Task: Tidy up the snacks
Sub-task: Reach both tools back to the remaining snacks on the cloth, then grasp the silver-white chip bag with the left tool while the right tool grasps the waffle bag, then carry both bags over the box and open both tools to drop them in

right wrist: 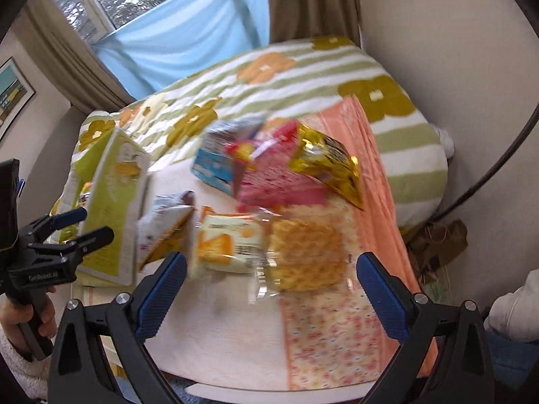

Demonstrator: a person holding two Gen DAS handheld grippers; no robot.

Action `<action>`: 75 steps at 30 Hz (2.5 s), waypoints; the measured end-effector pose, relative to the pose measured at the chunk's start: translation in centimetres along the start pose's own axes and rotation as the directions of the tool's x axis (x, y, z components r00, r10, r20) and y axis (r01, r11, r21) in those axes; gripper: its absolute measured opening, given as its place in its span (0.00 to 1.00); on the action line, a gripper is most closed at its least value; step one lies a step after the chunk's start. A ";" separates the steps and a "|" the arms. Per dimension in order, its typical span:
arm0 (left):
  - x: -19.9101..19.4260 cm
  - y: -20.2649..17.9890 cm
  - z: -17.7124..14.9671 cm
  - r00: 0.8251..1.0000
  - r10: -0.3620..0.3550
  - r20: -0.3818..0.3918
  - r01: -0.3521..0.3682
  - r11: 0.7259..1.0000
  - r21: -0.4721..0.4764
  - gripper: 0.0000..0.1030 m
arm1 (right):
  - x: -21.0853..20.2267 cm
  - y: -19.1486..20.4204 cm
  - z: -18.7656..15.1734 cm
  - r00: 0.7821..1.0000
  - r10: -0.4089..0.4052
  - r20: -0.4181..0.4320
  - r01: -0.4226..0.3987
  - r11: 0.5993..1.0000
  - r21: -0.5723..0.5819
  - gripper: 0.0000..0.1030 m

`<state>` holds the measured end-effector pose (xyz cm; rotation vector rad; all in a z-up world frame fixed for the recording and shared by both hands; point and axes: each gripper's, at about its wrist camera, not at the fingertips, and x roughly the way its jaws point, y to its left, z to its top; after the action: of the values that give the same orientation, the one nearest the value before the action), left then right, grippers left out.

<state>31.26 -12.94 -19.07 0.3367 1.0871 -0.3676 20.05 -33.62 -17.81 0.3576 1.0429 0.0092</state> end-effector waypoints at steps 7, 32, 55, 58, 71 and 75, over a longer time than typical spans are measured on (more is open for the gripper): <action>4.9 -1.4 1.0 0.985 0.115 -0.125 -0.108 0.992 0.067 0.93 | 4.8 -3.4 0.1 0.993 0.069 -0.096 -0.063 0.996 0.063 0.98; 13.6 -0.5 2.2 0.940 0.085 -0.331 -0.049 0.992 0.116 0.93 | 11.7 -2.8 0.1 0.979 -0.008 -0.205 0.005 1.000 -0.013 0.97; 11.4 0.1 1.7 0.958 -0.004 -0.287 0.016 0.999 0.040 0.54 | 13.0 0.7 -2.4 0.970 -0.181 -0.163 0.138 0.960 -0.242 0.75; 10.0 -0.3 1.5 0.965 -0.005 -0.262 0.012 1.000 0.027 0.54 | 12.5 0.4 -2.4 0.972 -0.171 -0.162 0.133 0.966 -0.222 0.72; 2.4 0.1 1.6 0.993 -0.017 -0.114 0.006 0.995 -0.097 0.54 | 7.3 -0.3 -1.9 0.988 -0.117 -0.104 0.092 0.972 -0.215 0.71; -0.2 1.5 1.5 0.998 -0.029 -0.056 0.018 0.983 -0.185 0.54 | 4.8 -0.2 -1.0 0.994 -0.076 -0.075 0.056 0.970 -0.238 0.71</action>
<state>33.06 -12.30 -18.13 0.1709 1.1735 -0.2773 21.64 -32.66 -22.37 0.1067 1.1225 0.0884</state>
